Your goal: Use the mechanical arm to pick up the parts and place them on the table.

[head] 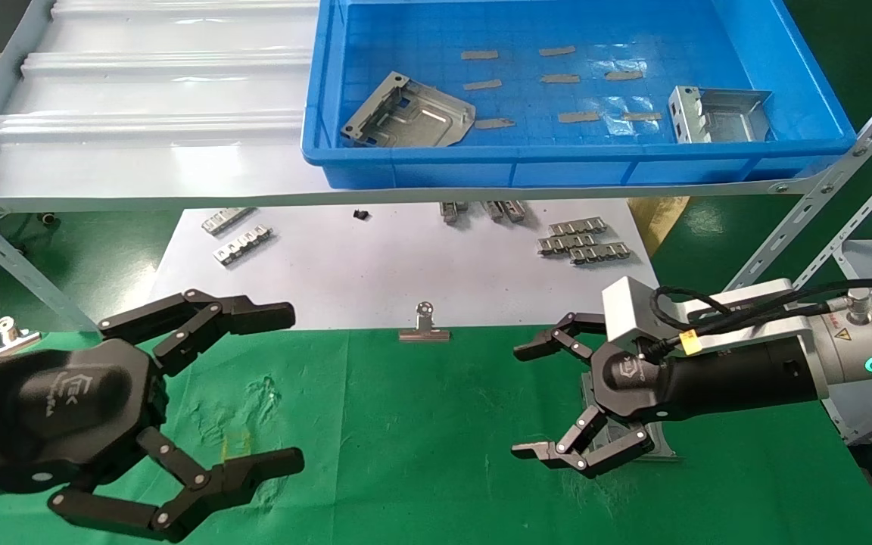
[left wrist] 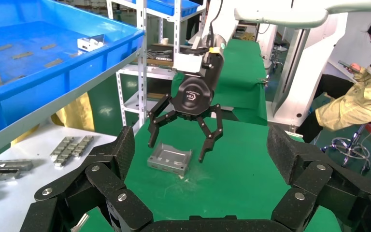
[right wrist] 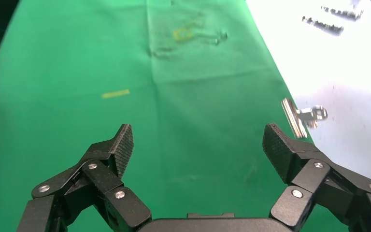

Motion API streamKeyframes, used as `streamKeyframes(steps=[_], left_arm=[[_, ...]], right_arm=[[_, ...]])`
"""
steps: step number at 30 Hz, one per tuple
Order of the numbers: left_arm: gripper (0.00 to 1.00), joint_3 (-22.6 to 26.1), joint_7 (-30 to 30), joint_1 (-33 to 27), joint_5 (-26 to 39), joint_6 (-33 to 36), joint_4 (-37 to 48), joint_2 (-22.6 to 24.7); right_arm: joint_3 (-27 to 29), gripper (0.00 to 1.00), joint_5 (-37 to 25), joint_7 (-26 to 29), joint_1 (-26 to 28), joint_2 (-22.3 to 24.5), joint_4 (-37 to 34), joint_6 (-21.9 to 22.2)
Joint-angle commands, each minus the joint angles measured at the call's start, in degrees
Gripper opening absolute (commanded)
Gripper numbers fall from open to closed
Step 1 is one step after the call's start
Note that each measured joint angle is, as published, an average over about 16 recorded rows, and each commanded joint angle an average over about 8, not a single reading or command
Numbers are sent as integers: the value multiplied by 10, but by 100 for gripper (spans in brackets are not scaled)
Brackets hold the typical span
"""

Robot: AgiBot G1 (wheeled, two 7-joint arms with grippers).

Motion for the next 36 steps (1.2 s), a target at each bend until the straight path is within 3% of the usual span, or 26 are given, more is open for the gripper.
streamKeyframes(steps=[1, 36], left_arm=[[100, 0, 0, 0, 0, 0, 0, 0], [100, 0, 0, 0, 0, 0, 0, 0]], right_arm=[[19, 100, 8, 9, -16, 7, 19, 2], [345, 100, 144, 160, -298, 126, 343, 41]])
